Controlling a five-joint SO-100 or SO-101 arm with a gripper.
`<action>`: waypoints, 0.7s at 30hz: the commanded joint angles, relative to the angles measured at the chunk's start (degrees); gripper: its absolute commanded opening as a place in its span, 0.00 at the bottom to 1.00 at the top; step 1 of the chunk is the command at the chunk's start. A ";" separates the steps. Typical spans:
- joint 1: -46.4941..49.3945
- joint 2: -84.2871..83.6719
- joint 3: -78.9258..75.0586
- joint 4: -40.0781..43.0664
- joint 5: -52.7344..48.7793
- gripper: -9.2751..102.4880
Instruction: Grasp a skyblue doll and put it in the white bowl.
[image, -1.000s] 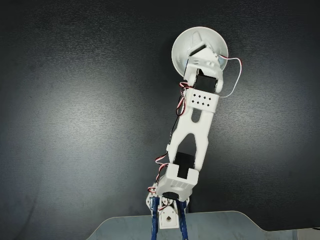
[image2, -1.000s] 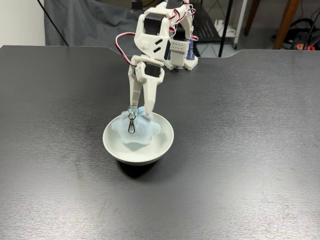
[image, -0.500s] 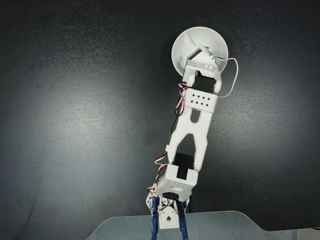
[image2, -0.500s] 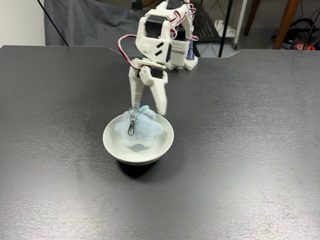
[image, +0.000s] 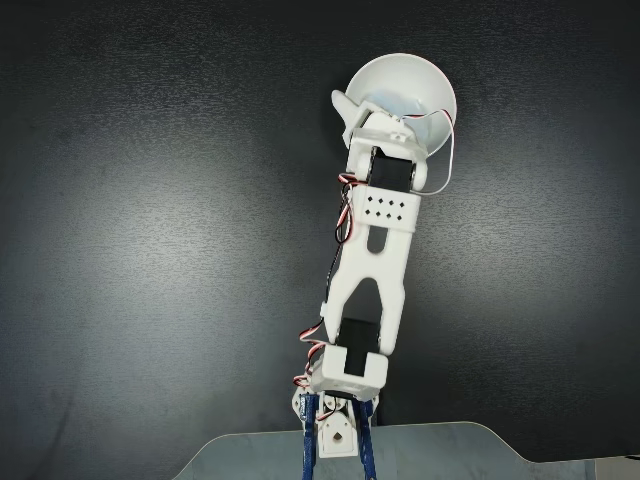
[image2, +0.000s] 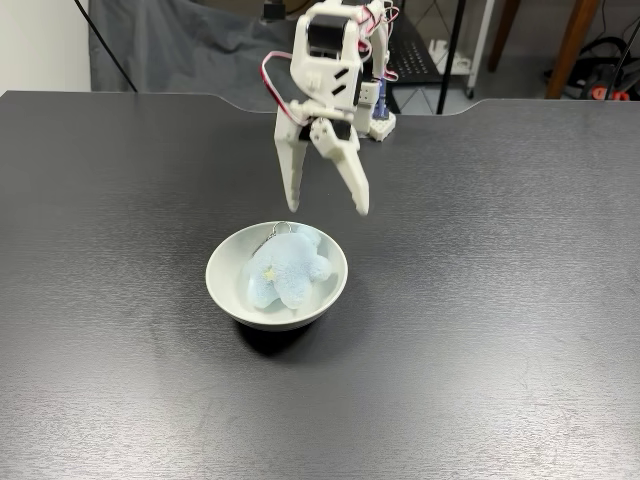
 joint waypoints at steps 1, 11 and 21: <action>-0.26 12.39 -0.88 4.83 0.35 0.51; -0.79 32.70 -0.88 11.69 0.97 0.51; -5.36 54.40 -0.88 19.34 27.77 0.46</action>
